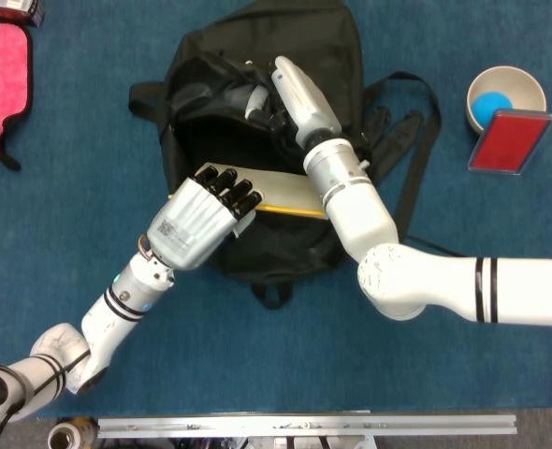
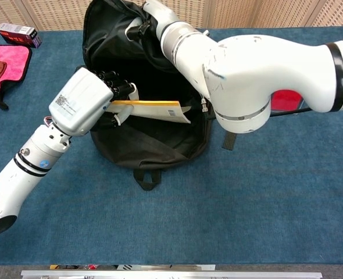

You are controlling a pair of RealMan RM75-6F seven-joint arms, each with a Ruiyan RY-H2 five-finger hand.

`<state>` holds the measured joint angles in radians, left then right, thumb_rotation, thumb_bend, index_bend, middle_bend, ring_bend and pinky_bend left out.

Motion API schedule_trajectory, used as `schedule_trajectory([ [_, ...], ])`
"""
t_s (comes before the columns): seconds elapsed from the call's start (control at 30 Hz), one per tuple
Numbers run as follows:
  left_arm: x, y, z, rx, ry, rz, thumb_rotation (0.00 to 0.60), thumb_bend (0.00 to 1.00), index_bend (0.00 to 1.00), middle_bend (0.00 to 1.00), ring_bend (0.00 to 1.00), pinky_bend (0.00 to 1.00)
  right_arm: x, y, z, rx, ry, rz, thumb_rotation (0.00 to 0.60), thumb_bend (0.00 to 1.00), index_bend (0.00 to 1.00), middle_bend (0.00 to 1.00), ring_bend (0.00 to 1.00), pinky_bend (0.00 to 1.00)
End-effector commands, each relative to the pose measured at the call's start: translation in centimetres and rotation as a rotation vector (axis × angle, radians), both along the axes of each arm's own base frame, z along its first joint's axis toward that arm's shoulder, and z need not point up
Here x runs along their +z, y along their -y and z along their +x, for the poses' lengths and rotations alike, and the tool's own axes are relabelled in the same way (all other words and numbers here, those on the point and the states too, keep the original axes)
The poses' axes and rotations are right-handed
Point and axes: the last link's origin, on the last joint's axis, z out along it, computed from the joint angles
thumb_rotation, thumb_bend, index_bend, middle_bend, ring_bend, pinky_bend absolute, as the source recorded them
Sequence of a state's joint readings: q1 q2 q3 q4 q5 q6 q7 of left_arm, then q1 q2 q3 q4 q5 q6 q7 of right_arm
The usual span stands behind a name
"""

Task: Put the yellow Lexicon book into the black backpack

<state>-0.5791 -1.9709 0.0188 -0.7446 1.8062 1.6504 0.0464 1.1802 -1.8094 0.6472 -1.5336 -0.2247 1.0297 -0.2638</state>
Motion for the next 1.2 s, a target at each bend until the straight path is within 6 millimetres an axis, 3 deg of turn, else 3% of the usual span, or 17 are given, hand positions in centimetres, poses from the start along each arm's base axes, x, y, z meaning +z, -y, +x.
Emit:
schedule_trajectory([
  [0.03,-0.3,0.5,-0.1,0.017,-0.035,-0.012,0.600,0.49,0.61,0.61,0.52,0.71,0.0,0.0,0.0,-0.001,-0.002,0.001,0.600,1.00,0.63,0.64,0.65,0.87],
  [0.27,-0.9,1.0,0.0,0.059,-0.129,-0.017,0.600,0.47,0.61,0.62,0.54,0.73,-0.1,0.0,0.1,-0.004,0.002,0.008,0.600,1.00,0.63,0.64,0.65,0.87],
  [0.47,-1.1,0.8,0.2,0.082,-0.134,-0.017,0.600,0.47,0.72,0.78,0.70,0.84,0.0,-0.1,0.1,-0.006,0.001,0.009,0.600,1.00,0.63,0.64,0.65,0.87],
  [0.7,-1.1,0.1,0.5,0.075,-0.095,0.005,0.600,0.47,0.81,0.87,0.77,0.93,0.0,-0.2,0.0,-0.010,-0.002,0.008,0.600,1.00,0.63,0.64,0.65,0.87],
  [1.2,-0.9,-1.1,1.9,0.022,-0.023,0.111,0.600,0.47,0.82,0.88,0.77,0.95,0.0,-0.3,0.5,-0.047,0.055,0.032,0.600,1.00,0.63,0.64,0.65,0.87],
])
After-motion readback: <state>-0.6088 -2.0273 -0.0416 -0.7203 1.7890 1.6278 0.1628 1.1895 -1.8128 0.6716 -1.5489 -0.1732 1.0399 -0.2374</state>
